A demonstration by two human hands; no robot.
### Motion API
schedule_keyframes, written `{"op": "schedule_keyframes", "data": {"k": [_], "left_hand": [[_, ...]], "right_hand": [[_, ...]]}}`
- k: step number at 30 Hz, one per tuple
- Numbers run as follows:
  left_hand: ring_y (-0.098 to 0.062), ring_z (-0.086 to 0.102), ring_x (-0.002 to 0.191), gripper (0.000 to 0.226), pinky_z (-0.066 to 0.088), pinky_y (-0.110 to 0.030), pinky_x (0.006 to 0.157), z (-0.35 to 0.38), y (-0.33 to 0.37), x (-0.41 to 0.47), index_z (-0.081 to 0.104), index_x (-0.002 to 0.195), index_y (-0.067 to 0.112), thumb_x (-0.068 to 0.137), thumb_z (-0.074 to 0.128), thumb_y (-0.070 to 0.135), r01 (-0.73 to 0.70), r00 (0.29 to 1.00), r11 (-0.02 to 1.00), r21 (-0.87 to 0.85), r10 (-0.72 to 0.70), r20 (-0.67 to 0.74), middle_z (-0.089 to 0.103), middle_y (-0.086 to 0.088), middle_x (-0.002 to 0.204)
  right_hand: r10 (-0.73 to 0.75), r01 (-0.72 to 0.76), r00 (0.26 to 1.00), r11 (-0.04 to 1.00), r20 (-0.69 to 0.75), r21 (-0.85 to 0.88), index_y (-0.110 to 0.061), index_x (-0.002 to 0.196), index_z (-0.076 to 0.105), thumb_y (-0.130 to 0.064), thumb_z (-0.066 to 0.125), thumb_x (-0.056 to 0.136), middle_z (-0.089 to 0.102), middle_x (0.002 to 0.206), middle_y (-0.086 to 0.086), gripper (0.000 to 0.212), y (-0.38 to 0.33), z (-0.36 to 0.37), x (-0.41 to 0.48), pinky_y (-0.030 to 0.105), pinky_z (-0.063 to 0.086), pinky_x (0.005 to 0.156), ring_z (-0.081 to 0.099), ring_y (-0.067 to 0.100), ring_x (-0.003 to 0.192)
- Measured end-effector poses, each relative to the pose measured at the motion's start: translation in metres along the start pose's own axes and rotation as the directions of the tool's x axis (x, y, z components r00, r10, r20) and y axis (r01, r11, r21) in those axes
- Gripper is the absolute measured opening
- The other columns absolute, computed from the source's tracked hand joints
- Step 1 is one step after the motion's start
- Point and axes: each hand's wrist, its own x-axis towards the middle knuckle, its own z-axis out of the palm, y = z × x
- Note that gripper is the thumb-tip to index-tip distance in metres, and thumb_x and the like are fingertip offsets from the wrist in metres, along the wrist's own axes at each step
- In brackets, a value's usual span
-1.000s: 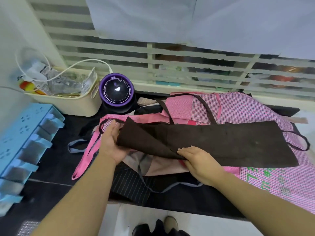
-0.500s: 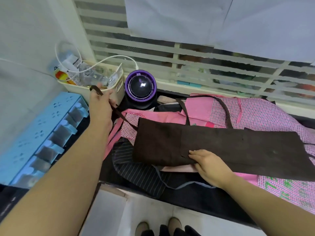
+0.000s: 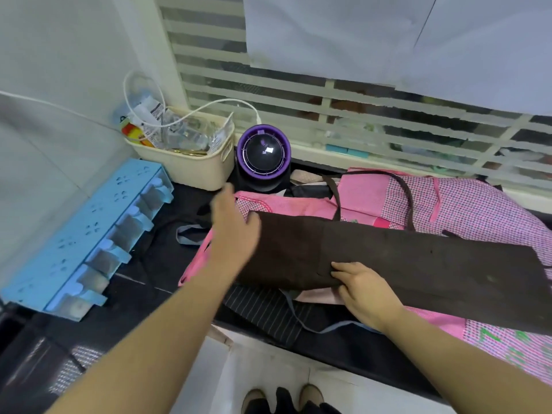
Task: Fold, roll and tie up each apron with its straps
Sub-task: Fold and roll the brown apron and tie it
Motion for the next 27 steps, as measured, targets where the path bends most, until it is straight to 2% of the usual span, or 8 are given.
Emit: {"op": "schedule_keyframes", "data": {"k": [2, 5, 9, 12, 15, 19, 22, 27], "left_hand": [[-0.023, 0.02, 0.144, 0.067, 0.008, -0.029, 0.117, 0.03, 0.001, -0.035, 0.024, 0.15, 0.009, 0.091, 0.056, 0.017, -0.422, 0.882, 0.897, 0.132, 0.372, 0.291, 0.024, -0.008, 0.155], [-0.019, 0.007, 0.148, 0.071, -0.002, -0.037, 0.118, 0.068, -0.018, -0.056, 0.014, 0.153, 0.02, 0.092, 0.05, 0.025, -0.694, 0.674, 0.647, 0.315, 0.43, 0.601, 0.012, 0.001, 0.16], [-0.023, 0.027, 0.143, 0.068, 0.007, -0.04, 0.117, 0.092, -0.023, -0.06, 0.028, 0.15, 0.018, 0.089, 0.059, 0.017, -0.736, 0.664, 0.545, 0.403, 0.46, 0.589, 0.03, -0.004, 0.155], [-0.026, 0.062, 0.114, 0.072, 0.043, -0.044, 0.101, 0.102, -0.028, -0.055, 0.062, 0.126, 0.014, 0.058, 0.086, 0.007, -0.76, 0.646, 0.473, 0.446, 0.476, 0.597, 0.062, -0.01, 0.127], [-0.03, 0.068, 0.099, 0.075, 0.056, -0.043, 0.082, 0.097, -0.039, -0.047, 0.072, 0.11, 0.012, 0.038, 0.092, 0.004, -0.763, 0.645, 0.441, 0.472, 0.482, 0.593, 0.068, -0.013, 0.115], [-0.025, 0.067, 0.088, 0.067, 0.058, -0.031, 0.063, 0.081, -0.048, -0.039, 0.074, 0.104, 0.015, 0.04, 0.091, 0.002, -0.739, 0.672, 0.448, 0.503, 0.439, 0.596, 0.067, -0.007, 0.108], [-0.018, 0.053, 0.115, 0.046, 0.049, -0.033, 0.092, 0.071, -0.032, -0.023, 0.06, 0.129, 0.025, 0.087, 0.055, 0.007, -0.668, 0.689, 0.587, 0.457, 0.256, 0.678, 0.054, 0.005, 0.13], [-0.025, 0.059, 0.09, 0.027, 0.042, -0.026, 0.07, 0.045, 0.007, 0.024, 0.069, 0.089, 0.011, 0.086, 0.044, 0.001, -0.441, 0.665, 0.741, 0.507, -0.109, 0.739, 0.064, -0.011, 0.094]], "right_hand": [[0.002, 0.0, 0.999, 1.0, -0.043, 0.025, -0.014, 0.135, 0.054, -0.023, 0.038, 0.093, 0.043, 0.148, -0.004, 0.045, -0.002, -0.002, 0.0, 0.026, 0.029, 0.109, 0.042, 0.018, 0.131], [0.013, -0.003, 0.992, 0.997, -0.125, 0.076, -0.017, 0.136, 0.053, -0.018, 0.046, 0.095, 0.043, 0.147, -0.005, 0.041, 0.001, -0.006, -0.001, 0.022, 0.027, 0.108, 0.04, 0.015, 0.133], [0.01, -0.001, 0.988, 0.998, -0.154, 0.063, -0.016, 0.131, 0.059, -0.024, 0.053, 0.093, 0.053, 0.139, 0.0, 0.039, 0.015, -0.002, -0.009, 0.028, 0.035, 0.106, 0.05, 0.02, 0.126], [0.03, -0.036, 0.992, 0.998, -0.12, -0.054, -0.011, 0.112, 0.071, -0.017, 0.086, 0.06, 0.069, 0.115, 0.007, 0.055, 0.041, 0.012, -0.019, 0.039, 0.052, 0.088, 0.068, 0.027, 0.102], [0.146, -0.158, 0.985, 0.978, -0.097, -0.138, -0.01, 0.104, 0.074, -0.016, 0.095, 0.036, 0.072, 0.106, 0.007, 0.072, 0.074, 0.017, -0.032, 0.039, 0.058, 0.076, 0.071, 0.025, 0.093], [0.158, -0.169, 0.984, 0.972, -0.076, -0.165, -0.007, 0.116, 0.068, -0.005, 0.08, 0.068, 0.064, 0.124, 0.01, 0.05, 0.09, 0.001, -0.044, 0.036, 0.055, 0.083, 0.066, 0.027, 0.108], [0.262, -0.239, 0.96, 0.949, 0.096, -0.207, -0.015, 0.119, 0.064, -0.01, 0.049, 0.091, 0.062, 0.125, 0.007, 0.033, 0.089, -0.028, -0.031, 0.034, 0.049, 0.091, 0.059, 0.027, 0.114], [0.358, -0.337, 0.823, 0.933, 0.441, -0.128, -0.007, 0.104, 0.065, -0.008, 0.043, 0.09, 0.065, 0.109, 0.013, 0.026, 0.092, -0.079, 0.001, 0.03, 0.042, 0.076, 0.057, 0.027, 0.091]]}}
